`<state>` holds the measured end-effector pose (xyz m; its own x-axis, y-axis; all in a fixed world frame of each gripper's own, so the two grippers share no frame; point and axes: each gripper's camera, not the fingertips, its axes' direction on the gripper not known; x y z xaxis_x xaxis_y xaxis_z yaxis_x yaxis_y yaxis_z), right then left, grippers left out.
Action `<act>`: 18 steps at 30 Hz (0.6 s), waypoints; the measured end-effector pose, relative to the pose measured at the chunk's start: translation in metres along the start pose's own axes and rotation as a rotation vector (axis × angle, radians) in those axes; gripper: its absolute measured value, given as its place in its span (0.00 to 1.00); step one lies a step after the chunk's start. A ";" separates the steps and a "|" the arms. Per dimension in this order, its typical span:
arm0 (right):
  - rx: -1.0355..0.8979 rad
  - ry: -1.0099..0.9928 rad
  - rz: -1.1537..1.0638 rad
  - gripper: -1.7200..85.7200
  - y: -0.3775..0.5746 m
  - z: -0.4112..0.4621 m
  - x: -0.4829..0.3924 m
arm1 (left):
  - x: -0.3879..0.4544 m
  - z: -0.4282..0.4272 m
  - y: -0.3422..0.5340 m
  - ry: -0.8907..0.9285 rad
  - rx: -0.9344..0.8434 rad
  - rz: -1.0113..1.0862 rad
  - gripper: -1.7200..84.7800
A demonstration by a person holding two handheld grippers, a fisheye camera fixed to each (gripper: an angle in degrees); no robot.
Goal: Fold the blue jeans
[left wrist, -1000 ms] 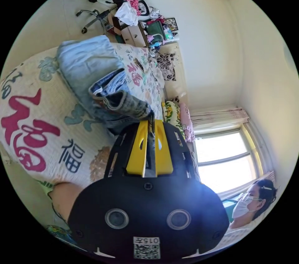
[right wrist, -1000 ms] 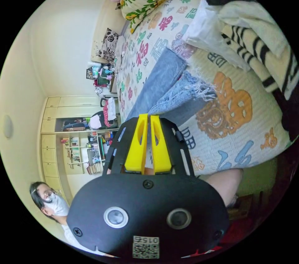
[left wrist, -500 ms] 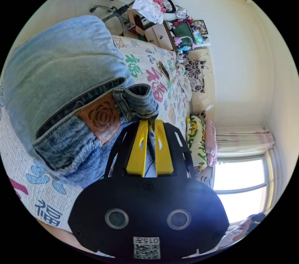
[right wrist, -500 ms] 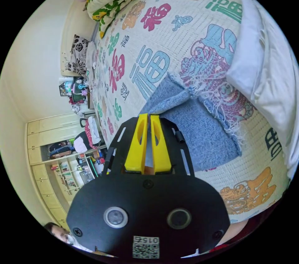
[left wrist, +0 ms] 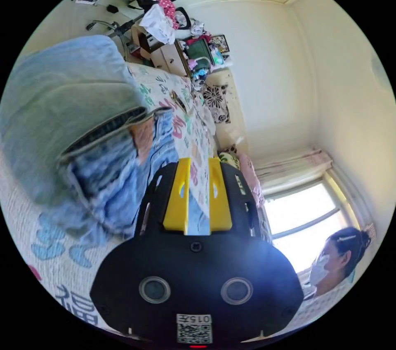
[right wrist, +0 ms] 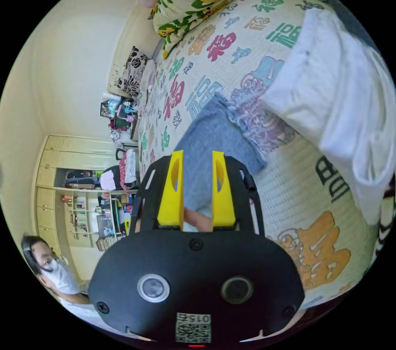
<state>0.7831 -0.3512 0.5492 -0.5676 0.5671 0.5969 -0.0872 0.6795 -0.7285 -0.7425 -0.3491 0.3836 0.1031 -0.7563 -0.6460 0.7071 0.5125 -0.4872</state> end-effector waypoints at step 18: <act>0.170 -0.223 0.210 0.11 0.005 0.036 0.109 | -0.050 -0.026 0.085 -0.272 0.235 -0.074 0.16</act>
<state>0.6911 -0.3032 0.5985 -0.7509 0.5579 0.3534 -0.0738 0.4610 -0.8843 -0.7056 -0.2579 0.3594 0.2052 -0.8847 -0.4185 0.8580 0.3683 -0.3580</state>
